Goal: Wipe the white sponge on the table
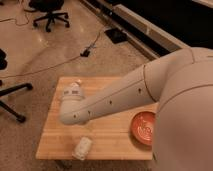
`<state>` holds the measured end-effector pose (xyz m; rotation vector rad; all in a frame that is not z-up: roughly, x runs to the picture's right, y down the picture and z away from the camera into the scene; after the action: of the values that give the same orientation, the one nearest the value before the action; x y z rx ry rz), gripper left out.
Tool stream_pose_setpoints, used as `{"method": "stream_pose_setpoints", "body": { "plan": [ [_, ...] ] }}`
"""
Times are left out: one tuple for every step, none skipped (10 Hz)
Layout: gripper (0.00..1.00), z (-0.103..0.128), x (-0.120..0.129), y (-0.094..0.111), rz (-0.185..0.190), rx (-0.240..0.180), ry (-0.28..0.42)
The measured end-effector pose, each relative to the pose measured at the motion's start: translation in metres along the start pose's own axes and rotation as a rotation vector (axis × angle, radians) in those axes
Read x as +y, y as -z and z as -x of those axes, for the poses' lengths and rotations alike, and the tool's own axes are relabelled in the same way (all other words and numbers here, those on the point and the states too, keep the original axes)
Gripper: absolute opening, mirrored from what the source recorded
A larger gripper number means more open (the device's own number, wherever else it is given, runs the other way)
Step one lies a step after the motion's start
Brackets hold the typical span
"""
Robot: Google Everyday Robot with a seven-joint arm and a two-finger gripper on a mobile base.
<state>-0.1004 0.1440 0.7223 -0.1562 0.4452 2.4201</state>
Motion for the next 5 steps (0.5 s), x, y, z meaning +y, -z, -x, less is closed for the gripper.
{"method": "stream_pose_setpoints", "body": {
  "plan": [
    [0.8,0.004,-0.013,-0.003,-0.031,0.02,0.032],
    [0.8,0.004,-0.023,-0.006,-0.052,0.04,0.06],
    [0.8,0.005,-0.03,-0.008,-0.068,0.05,0.079],
    [0.8,0.004,-0.038,-0.012,-0.092,0.07,0.114],
    [0.8,-0.003,-0.049,-0.019,-0.121,0.096,0.163]
  ]
}}
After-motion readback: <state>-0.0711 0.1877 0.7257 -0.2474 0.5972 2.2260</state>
